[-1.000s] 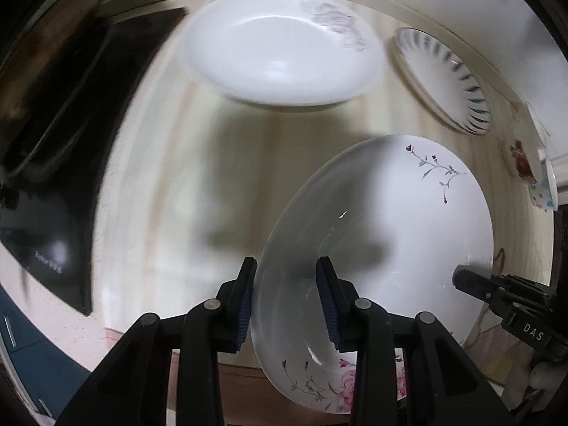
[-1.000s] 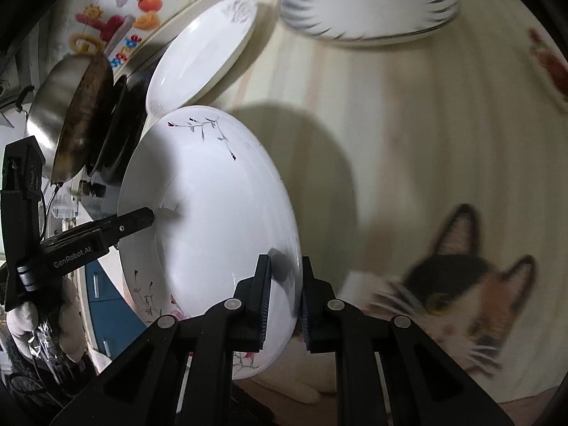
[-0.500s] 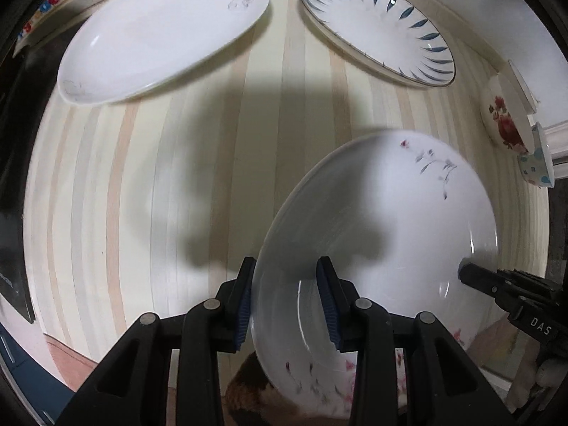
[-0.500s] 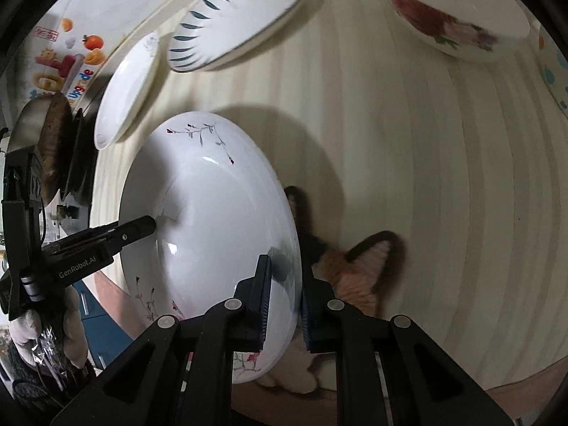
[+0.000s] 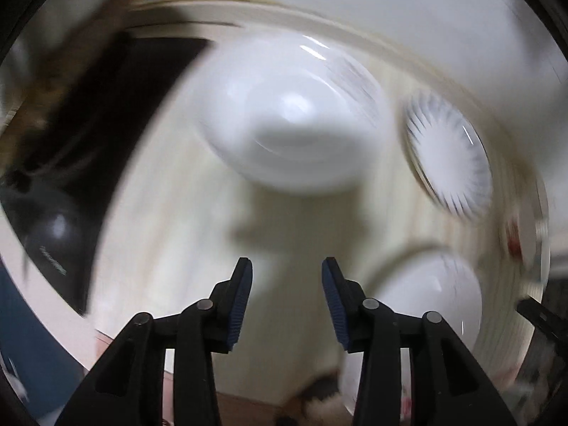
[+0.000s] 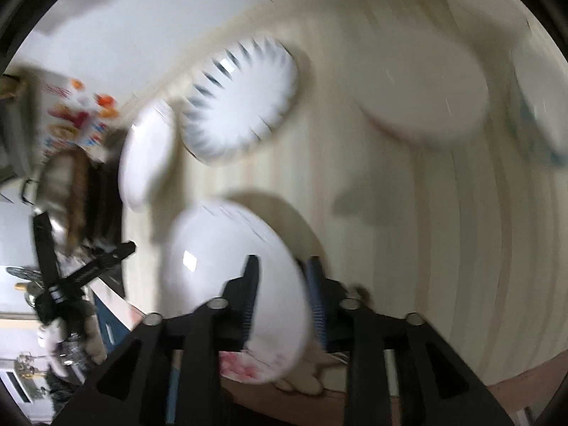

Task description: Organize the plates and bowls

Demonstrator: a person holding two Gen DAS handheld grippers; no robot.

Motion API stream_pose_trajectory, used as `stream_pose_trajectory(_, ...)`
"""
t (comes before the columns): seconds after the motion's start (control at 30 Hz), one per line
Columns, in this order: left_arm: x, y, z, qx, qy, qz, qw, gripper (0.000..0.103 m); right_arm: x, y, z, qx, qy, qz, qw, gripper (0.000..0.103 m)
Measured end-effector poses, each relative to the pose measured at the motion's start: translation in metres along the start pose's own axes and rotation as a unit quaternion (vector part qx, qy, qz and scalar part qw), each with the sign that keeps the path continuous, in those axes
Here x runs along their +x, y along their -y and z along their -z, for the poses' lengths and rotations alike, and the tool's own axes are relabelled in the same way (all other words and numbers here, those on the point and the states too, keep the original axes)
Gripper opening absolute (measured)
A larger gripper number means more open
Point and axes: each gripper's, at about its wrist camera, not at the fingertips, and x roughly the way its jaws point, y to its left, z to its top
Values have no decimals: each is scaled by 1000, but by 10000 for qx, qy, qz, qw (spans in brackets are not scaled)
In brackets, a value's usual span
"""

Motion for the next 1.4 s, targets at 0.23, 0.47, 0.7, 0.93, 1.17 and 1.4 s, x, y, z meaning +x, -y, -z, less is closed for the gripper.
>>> stream_pose_trajectory(0.23,38,-39,-66,-442,-78,-108,9989,39,68,-109,-87,-1087,85,-224,9938,44)
stream_pose_trajectory(0.47,79,-65,-104,-690,-258,25,9973,39,169,-166,-162,-1679,-302,255,9850,43)
stream_pose_trajectory(0.7,95,-77,-115,-603,-273,254,9975,30,226,-166,-195,-1620,-863,199,9828,28)
stream_pose_trajectory(0.93,96,-81,-116,-514,-149,309,9981,29,226,-160,-192,-1693,-865,-70,9817,14)
stream_pose_trajectory(1.17,80,-78,-104,-186,-23,405,9990,29,206,-154,-183,-1663,-591,-60,9843,14)
stream_pose_trajectory(1.4,51,-70,-83,156,2,557,9983,30,156,-141,-152,-1612,-311,-47,9864,14)
